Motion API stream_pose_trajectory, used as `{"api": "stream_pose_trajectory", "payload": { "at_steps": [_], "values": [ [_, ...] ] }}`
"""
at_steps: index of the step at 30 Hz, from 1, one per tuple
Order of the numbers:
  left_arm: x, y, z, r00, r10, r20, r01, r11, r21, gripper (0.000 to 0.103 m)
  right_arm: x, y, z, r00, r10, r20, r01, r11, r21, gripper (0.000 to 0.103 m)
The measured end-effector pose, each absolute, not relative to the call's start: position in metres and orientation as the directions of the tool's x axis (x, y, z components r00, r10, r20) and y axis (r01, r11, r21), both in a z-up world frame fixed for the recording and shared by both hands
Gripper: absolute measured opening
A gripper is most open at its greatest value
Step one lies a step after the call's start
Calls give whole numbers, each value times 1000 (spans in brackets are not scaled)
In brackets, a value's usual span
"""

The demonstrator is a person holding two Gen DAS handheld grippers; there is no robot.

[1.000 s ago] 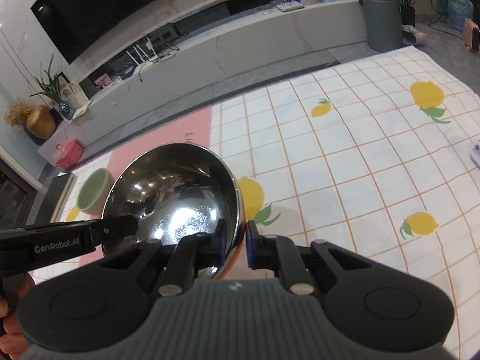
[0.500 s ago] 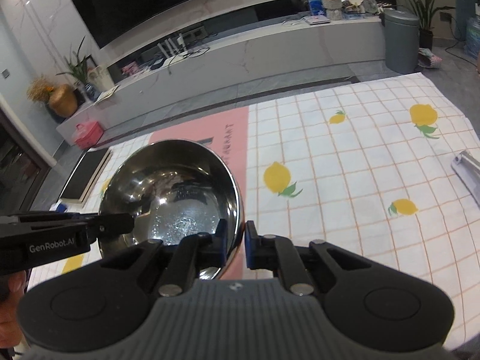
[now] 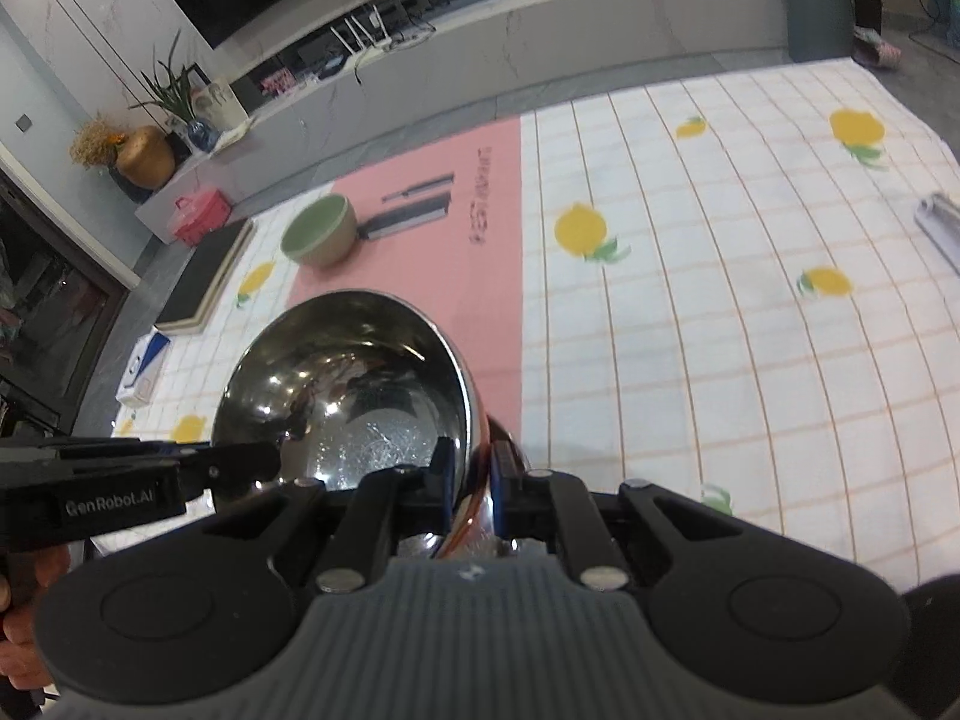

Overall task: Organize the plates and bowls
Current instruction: 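Carry the nested bowls with the left tool onto the stacked plates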

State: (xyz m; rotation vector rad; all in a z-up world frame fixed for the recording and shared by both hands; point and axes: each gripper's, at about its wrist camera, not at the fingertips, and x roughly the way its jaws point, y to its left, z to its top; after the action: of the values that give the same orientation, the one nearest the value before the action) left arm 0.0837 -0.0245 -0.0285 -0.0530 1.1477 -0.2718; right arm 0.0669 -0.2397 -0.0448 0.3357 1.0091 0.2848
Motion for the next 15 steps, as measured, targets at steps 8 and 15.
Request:
{"api": "stream_pose_trajectory", "payload": {
  "at_steps": [8,15],
  "values": [
    [82,-21,-51,317,-258,-913,151,964,-220,13,67,-239,-62,465,362,-808,-57,923,381,9],
    [86,-21,-63,280,-248,-928,146,966,-214,13,74,-238,-73,442,357,-823,-37,924,381,9]
  ]
}}
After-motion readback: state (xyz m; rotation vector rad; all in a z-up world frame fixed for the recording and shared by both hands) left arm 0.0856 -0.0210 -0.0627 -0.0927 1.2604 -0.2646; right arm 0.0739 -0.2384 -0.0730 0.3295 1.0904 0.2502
